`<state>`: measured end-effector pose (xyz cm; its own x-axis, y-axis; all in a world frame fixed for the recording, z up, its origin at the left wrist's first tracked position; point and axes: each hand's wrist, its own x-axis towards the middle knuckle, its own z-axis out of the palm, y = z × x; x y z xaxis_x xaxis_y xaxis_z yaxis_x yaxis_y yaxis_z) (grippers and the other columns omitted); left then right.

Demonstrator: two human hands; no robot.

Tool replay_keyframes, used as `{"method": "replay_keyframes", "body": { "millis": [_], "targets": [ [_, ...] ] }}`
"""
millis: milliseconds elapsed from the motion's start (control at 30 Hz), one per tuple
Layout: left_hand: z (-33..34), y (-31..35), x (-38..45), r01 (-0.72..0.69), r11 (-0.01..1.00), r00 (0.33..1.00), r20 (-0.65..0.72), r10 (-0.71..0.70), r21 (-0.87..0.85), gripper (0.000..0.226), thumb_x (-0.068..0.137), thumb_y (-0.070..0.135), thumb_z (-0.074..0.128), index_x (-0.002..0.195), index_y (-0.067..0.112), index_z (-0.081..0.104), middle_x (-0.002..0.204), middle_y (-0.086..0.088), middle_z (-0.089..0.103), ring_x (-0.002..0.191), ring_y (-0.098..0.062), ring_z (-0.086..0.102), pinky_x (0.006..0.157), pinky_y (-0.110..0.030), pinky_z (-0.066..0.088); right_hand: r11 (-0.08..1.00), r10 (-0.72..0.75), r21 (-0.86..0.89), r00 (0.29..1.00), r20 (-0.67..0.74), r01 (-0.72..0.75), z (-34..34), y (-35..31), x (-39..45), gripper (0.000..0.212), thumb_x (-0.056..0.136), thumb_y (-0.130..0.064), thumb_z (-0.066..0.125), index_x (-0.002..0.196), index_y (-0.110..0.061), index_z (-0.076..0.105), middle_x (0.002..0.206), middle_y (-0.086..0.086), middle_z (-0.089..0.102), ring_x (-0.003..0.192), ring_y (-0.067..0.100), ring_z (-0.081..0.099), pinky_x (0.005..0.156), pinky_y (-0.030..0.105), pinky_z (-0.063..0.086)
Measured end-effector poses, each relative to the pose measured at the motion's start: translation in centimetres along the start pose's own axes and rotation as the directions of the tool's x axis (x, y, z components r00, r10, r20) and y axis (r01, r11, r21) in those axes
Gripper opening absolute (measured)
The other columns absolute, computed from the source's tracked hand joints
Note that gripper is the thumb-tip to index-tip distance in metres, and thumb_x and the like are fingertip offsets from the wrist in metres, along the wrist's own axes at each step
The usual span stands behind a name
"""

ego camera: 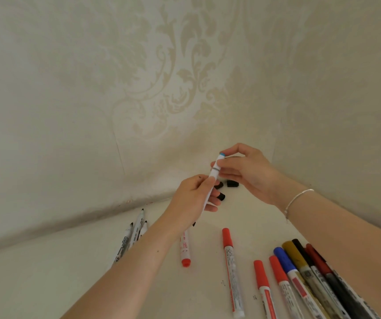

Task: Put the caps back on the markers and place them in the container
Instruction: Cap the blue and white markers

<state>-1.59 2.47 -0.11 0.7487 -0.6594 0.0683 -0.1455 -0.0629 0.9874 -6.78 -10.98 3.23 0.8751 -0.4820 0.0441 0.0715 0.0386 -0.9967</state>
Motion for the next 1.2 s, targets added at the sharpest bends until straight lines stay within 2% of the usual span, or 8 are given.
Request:
{"method": "replay_keyframes", "body": {
  "millis": [333, 533, 700, 833, 967, 1067, 1133, 1200],
  "targets": [
    [1.0, 0.1, 0.0, -0.017, 0.971, 0.997, -0.074, -0.001, -0.238, 0.025, 0.101, 0.012, 0.044, 0.085, 0.003, 0.061, 0.069, -0.004, 0.063, 0.048, -0.010, 0.056, 0.047, -0.023, 0.049, 0.988, -0.054, -0.144, 0.997, 0.053, 0.061, 0.8, -1.4, 0.1, 0.016, 0.085, 0.007, 0.059, 0.090, -0.008, 0.056, 0.094, 0.025, 0.069, 0.080, 0.026, 0.068, 0.085, 0.031, 0.056],
    [0.9, 0.1, 0.1, -0.053, 0.973, 0.991, -0.131, 0.024, -0.225, 0.025, 0.100, 0.014, 0.046, 0.087, 0.002, 0.064, 0.067, -0.003, 0.065, 0.048, -0.011, 0.055, 0.046, -0.022, 0.049, 0.983, -0.070, -0.164, 0.996, 0.053, 0.078, 1.3, -1.5, 0.2, 0.015, 0.085, 0.005, 0.061, 0.092, -0.007, 0.056, 0.096, 0.025, 0.070, 0.082, 0.026, 0.068, 0.088, 0.032, 0.055],
    [0.4, 1.1, 0.6, 0.000, 0.961, 0.999, -0.032, -0.009, -0.278, 0.019, 0.101, 0.014, 0.045, 0.101, 0.003, 0.060, 0.069, -0.006, 0.070, 0.052, -0.017, 0.065, 0.056, -0.030, 0.058, 0.988, -0.074, -0.135, 0.997, 0.034, 0.078, 0.9, -1.0, 0.3, 0.014, 0.090, -0.006, 0.058, 0.103, -0.009, 0.061, 0.101, 0.019, 0.070, 0.085, 0.028, 0.068, 0.082, 0.026, 0.056],
    [0.2, 1.8, 1.2, -0.025, 0.958, 0.999, -0.037, 0.015, -0.287, 0.019, 0.103, 0.017, 0.042, 0.109, 0.005, 0.056, 0.077, -0.007, 0.073, 0.072, -0.026, 0.071, 0.074, -0.039, 0.059, 0.989, 0.001, -0.145, 0.986, -0.165, -0.025, -1.0, 1.2, 1.2, 0.030, 0.097, -0.015, 0.048, 0.125, -0.018, 0.056, 0.104, 0.011, 0.069, 0.091, 0.026, 0.066, 0.085, 0.034, 0.053],
    [1.2, 1.9, 2.0, -0.095, 0.975, 0.990, -0.125, 0.070, -0.201, 0.017, 0.103, 0.023, 0.040, 0.104, 0.010, 0.050, 0.081, 0.001, 0.075, 0.076, -0.012, 0.071, 0.065, -0.023, 0.057, 0.931, 0.085, -0.333, 0.977, -0.196, -0.148, -2.8, 4.1, 0.4, 0.027, 0.095, -0.006, 0.045, 0.117, -0.004, 0.062, 0.099, 0.012, 0.069, 0.080, 0.020, 0.062, 0.066, 0.024, 0.050],
    [2.5, 1.8, 3.0, -0.130, 0.989, 0.973, -0.199, 0.113, -0.069, 0.016, 0.102, 0.030, 0.040, 0.102, 0.016, 0.048, 0.085, 0.012, 0.075, 0.082, -0.004, 0.065, 0.066, -0.021, 0.044, 0.881, 0.142, -0.427, 0.974, -0.174, -0.204, -3.8, 4.9, -0.3, 0.022, 0.094, -0.005, 0.046, 0.105, -0.008, 0.065, 0.099, 0.011, 0.068, 0.079, 0.018, 0.062, 0.065, 0.021, 0.050],
    [3.4, 1.5, 3.7, -0.103, 0.985, 0.971, -0.229, 0.069, -0.142, 0.016, 0.100, 0.031, 0.042, 0.102, 0.016, 0.048, 0.088, 0.011, 0.075, 0.088, -0.008, 0.064, 0.070, -0.024, 0.042, 0.827, 0.112, -0.524, 0.973, -0.202, -0.204, -5.0, 5.4, -0.1, 0.020, 0.092, -0.005, 0.048, 0.099, -0.015, 0.065, 0.106, 0.011, 0.067, 0.080, 0.017, 0.061, 0.066, 0.021, 0.050],
    [4.3, 1.3, 4.3, -0.048, 0.953, 0.975, -0.220, -0.021, -0.300, 0.018, 0.099, 0.029, 0.047, 0.104, 0.013, 0.051, 0.095, 0.002, 0.075, 0.086, -0.011, 0.065, 0.071, -0.025, 0.046, 0.704, 0.043, -0.681, 0.968, -0.245, -0.204, -6.5, 5.7, 0.0, 0.026, 0.092, -0.007, 0.047, 0.110, -0.017, 0.063, 0.115, 0.007, 0.062, 0.086, 0.017, 0.058, 0.068, 0.021, 0.048]
  ]
}}
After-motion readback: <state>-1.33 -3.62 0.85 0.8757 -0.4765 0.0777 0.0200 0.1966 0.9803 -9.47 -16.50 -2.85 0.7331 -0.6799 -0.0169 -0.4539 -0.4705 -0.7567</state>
